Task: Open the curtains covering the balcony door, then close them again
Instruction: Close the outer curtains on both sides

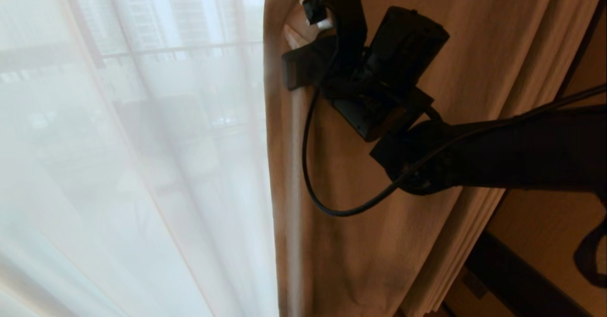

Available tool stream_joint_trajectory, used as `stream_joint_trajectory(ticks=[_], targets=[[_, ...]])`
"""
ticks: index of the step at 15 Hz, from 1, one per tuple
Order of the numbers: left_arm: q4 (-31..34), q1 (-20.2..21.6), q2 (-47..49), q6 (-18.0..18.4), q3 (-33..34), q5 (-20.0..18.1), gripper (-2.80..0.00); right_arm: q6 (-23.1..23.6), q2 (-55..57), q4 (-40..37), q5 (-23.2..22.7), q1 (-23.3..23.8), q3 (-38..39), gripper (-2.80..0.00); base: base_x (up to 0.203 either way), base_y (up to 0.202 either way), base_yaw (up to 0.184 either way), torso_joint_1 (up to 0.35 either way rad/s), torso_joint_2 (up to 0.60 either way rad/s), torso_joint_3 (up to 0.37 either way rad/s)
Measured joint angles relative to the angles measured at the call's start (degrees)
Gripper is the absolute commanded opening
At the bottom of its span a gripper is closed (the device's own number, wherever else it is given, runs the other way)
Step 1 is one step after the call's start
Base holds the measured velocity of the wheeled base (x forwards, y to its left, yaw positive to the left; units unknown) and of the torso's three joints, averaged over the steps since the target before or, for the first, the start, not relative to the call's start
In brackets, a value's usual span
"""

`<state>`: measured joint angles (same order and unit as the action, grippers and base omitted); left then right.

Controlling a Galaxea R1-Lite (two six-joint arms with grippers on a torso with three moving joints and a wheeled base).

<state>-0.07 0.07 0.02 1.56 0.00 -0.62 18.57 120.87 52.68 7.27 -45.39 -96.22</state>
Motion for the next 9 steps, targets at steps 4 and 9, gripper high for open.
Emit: stream_joint_trajectory(ticks=[4, 9], targets=[[0.0, 0.0, 0.0, 0.0, 0.0, 0.0, -2.8, 0.1, 1.9, -0.9, 0.3, -1.4, -1.3, -2.8, 0.0, 0.0, 0.0, 0.0, 0.0, 0.0], [0.0, 0.0, 0.0, 0.0, 0.0, 0.0, -2.8, 0.4, 4.2, -1.8, 0.9, -3.3, -3.9, -2.8, 0.0, 0.0, 0.0, 0.0, 0.0, 0.0]])
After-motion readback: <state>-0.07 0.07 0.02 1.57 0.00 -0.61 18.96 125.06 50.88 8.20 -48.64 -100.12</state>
